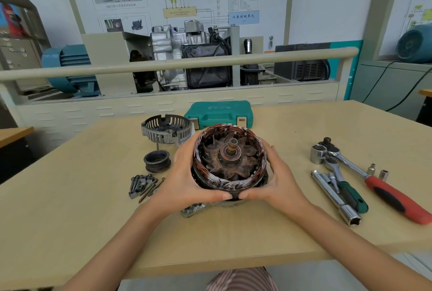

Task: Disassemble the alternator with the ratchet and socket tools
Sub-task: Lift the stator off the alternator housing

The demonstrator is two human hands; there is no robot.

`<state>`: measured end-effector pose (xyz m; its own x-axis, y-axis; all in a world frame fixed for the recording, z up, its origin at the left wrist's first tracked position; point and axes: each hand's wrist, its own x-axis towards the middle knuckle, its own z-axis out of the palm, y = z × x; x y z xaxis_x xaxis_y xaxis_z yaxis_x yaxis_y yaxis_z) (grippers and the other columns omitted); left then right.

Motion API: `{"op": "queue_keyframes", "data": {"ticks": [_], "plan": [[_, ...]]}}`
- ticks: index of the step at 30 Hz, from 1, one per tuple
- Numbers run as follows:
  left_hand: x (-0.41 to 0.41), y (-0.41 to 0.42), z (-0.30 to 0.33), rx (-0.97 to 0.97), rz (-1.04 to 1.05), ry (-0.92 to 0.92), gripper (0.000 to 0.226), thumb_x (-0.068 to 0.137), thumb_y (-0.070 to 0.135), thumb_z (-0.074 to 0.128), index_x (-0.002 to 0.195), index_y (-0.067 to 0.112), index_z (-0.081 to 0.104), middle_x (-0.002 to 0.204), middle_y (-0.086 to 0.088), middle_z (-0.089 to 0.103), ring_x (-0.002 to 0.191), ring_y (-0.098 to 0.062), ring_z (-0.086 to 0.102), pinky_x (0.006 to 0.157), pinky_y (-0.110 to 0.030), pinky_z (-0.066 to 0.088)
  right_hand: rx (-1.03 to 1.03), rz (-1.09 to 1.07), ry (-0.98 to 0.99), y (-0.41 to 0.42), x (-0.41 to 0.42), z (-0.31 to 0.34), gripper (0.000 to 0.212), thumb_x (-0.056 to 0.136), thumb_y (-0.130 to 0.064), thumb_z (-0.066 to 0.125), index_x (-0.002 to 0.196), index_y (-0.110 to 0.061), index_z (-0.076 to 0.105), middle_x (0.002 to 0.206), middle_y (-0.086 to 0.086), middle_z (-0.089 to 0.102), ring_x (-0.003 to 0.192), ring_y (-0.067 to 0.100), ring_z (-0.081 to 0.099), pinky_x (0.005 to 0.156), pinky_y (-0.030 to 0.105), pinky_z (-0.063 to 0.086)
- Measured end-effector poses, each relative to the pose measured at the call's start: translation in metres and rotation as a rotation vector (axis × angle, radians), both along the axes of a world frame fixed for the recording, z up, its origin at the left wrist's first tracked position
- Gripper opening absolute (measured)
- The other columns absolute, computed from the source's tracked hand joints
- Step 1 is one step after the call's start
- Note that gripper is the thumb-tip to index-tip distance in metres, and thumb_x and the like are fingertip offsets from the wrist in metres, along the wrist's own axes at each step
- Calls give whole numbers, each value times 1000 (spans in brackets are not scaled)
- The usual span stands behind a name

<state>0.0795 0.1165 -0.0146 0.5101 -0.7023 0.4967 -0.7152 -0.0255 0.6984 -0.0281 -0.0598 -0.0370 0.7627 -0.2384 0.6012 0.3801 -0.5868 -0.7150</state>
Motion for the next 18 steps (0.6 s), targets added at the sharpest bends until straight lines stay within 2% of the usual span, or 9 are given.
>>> {"op": "queue_keyframes", "data": {"ticks": [2, 4, 6, 9, 10, 13, 16, 18], "plan": [[-6, -1, 0, -22, 51, -39, 109, 45, 54, 83, 138, 44, 28, 141, 14, 38, 137, -18, 31, 110, -53, 28, 27, 29, -9, -2, -2, 0, 101, 45, -49, 84, 134, -38, 38, 130, -21, 50, 127, 5, 43, 110, 47, 31], [-12, -1, 1, -48, 81, -88, 102, 44, 58, 79, 132, 48, 29, 133, 34, 35, 135, -3, 27, 112, -55, 23, 36, 45, -6, -2, -4, 1, 102, 48, -48, 84, 137, -34, 37, 132, -14, 50, 127, 7, 44, 107, 40, 37], [-18, -2, 2, -72, 102, -141, 96, 44, 60, 75, 127, 49, 30, 125, 48, 29, 128, 16, 23, 111, -59, 19, 0, 49, 6, -1, -4, 1, 100, 52, -56, 80, 138, -38, 31, 134, -16, 46, 130, 12, 40, 109, 46, 33], [-21, -5, 2, -88, 147, -194, 94, 43, 63, 72, 125, 48, 29, 121, 52, 25, 122, 24, 19, 110, -61, 19, -95, 24, 30, 2, -2, 0, 96, 63, -77, 61, 139, -44, 13, 140, -20, 33, 138, 19, 26, 112, 54, 20], [-21, -6, 3, -92, 153, -199, 94, 43, 64, 72, 125, 48, 29, 121, 52, 25, 122, 23, 20, 110, -61, 19, -128, 6, 40, 3, -2, 0, 96, 63, -80, 55, 138, -49, 4, 142, -27, 25, 140, 17, 19, 114, 54, 13], [-20, -8, 1, -114, 155, -184, 96, 42, 63, 73, 126, 45, 30, 124, 47, 29, 126, 16, 24, 110, -57, 22, -231, -20, 62, 2, -2, 0, 99, 58, -88, 49, 131, -59, -12, 135, -50, 8, 137, -10, 3, 116, 49, -10], [-18, -7, 0, -135, 119, -98, 101, 41, 58, 78, 129, 44, 31, 134, 22, 38, 133, -10, 33, 110, -53, 28, -256, -15, 96, -1, -3, 3, 113, 46, -89, 55, 129, -59, -15, 134, -51, 5, 136, -13, 2, 115, 42, -15], [-17, -7, 0, -126, 108, -71, 103, 40, 57, 79, 130, 42, 31, 135, 12, 40, 133, -18, 35, 110, -51, 29, -276, -40, 73, -1, -2, 3, 117, 43, -83, 64, 127, -64, -15, 132, -54, 5, 130, -22, -2, 114, 44, -15]]}}
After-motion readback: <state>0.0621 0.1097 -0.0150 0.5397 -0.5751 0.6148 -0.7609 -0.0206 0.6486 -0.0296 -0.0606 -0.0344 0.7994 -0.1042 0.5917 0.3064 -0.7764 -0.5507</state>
